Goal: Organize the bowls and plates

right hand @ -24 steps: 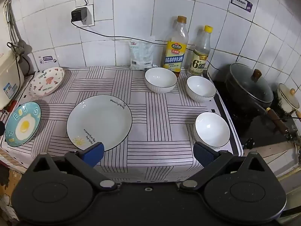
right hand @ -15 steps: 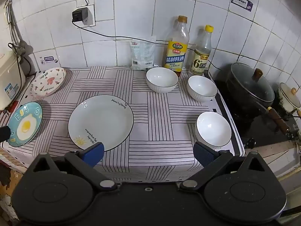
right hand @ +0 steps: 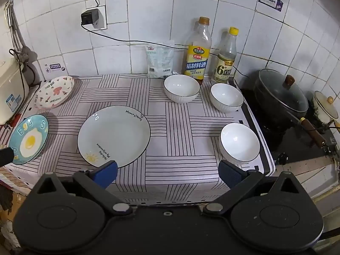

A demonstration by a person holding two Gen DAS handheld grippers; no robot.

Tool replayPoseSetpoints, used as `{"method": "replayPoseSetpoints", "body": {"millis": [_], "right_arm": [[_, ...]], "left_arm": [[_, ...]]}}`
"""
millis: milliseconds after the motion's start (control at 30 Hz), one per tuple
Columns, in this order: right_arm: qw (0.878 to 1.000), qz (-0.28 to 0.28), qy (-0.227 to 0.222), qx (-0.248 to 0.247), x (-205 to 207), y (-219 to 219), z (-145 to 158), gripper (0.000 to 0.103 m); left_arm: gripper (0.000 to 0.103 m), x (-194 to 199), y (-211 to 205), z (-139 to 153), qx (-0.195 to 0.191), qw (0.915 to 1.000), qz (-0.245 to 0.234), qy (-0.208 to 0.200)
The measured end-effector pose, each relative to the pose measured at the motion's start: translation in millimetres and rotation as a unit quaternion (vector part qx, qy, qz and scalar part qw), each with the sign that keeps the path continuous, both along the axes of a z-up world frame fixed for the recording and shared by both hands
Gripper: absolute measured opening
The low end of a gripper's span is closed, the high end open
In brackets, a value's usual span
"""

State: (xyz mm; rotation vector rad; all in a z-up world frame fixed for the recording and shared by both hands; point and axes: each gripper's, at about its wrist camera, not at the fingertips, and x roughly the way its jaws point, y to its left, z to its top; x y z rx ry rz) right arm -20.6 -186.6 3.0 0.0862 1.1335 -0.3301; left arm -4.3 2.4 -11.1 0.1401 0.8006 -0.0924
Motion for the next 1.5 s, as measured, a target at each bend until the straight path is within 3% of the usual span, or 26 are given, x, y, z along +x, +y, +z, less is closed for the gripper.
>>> {"method": "replayPoseSetpoints", "body": {"millis": [700, 1033, 1500], "right_arm": [[1.0, 0.011, -0.001, 0.0, 1.5, 10.0, -0.9, 0.102], [1.0, 0.008, -0.003, -0.003, -0.6, 11.7, -3.0, 0.102], [1.0, 0.001, -0.011, -0.003, -5.2, 9.0, -3.9, 0.102]], "left_arm": [[0.102, -0.2, 11.9, -6.3, -0.004, 0.9998, 0.004, -0.021], [0.102, 4.3, 18.6, -13.1, -0.033, 0.9992, 0.013, -0.017], [0.102, -0.6, 19.9, -16.5, -0.027, 0.9991, 0.009, -0.031]]}}
